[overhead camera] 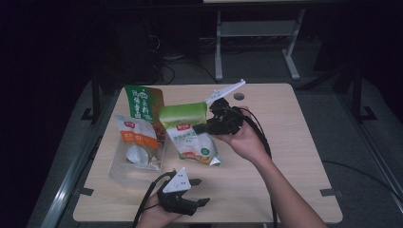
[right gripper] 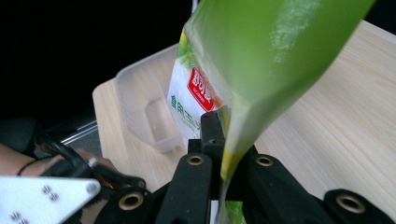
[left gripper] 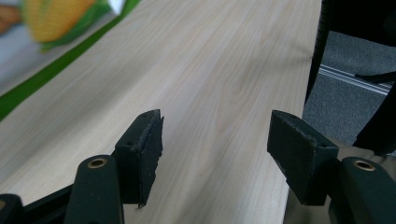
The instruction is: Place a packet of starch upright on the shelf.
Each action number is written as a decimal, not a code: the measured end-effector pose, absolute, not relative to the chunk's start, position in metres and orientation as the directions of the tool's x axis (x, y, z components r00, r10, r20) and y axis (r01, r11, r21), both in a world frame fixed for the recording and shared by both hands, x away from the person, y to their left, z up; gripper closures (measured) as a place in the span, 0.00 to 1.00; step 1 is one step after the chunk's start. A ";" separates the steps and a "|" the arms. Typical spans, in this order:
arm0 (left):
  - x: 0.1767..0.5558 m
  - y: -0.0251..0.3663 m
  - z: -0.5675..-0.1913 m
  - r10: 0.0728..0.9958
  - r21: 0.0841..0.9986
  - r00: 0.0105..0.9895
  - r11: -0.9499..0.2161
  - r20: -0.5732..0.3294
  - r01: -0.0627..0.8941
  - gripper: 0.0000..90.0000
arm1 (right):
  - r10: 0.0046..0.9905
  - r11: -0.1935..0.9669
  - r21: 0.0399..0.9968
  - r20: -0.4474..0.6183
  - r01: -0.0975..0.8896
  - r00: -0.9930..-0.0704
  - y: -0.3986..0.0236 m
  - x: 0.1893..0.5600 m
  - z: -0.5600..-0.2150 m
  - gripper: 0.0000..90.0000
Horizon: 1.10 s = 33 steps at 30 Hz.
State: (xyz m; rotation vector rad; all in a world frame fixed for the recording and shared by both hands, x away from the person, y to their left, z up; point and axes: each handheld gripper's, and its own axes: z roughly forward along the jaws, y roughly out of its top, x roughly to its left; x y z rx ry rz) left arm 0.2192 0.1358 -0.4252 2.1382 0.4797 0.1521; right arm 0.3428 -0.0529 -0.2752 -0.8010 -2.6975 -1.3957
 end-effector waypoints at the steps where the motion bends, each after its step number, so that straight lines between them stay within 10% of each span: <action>1: 0.219 0.136 -0.425 0.391 0.813 0.918 -0.512 -0.067 0.278 0.39 | 0.433 0.477 0.765 0.225 0.434 -0.873 -0.050 0.343 -0.274 1.00; 33: 0.213 0.137 -0.424 0.367 0.819 0.930 -0.524 -0.030 0.233 0.39 | 0.257 0.519 0.782 0.243 0.346 -0.935 0.053 0.342 -0.255 1.00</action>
